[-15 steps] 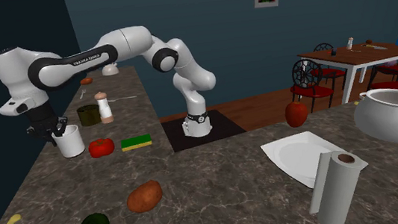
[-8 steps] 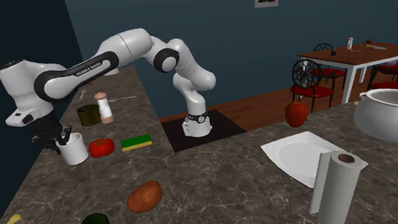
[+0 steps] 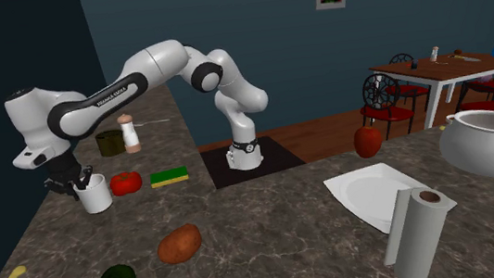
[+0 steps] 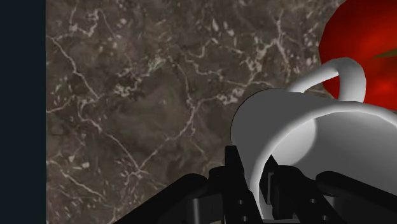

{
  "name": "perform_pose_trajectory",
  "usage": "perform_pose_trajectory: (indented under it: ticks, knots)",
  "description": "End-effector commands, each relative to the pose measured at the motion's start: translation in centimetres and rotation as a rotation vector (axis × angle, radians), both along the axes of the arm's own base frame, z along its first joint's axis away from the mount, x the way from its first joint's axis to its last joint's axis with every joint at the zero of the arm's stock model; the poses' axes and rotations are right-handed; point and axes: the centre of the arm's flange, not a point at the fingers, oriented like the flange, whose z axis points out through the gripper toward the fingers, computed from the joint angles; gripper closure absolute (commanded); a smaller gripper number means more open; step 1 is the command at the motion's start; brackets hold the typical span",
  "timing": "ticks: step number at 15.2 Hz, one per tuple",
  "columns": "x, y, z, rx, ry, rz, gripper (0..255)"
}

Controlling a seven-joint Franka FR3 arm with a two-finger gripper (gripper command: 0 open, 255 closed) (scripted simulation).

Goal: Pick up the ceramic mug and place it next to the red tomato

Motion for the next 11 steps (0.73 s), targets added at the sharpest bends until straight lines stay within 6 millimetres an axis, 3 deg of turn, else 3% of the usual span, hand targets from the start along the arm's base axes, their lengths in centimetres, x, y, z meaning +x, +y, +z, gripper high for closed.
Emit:
perform_pose_trajectory:
  ticks: [1,6,7,11]
  knots:
    - [-0.02,0.01,-0.08,-0.001,0.000,0.000,255]
    - [-0.02,0.01,-0.08,-0.001,0.000,0.000,255]
    - [-0.02,0.01,-0.08,-0.001,0.000,0.000,0]
    - [-0.02,0.01,-0.07,-0.001,0.000,0.000,0]
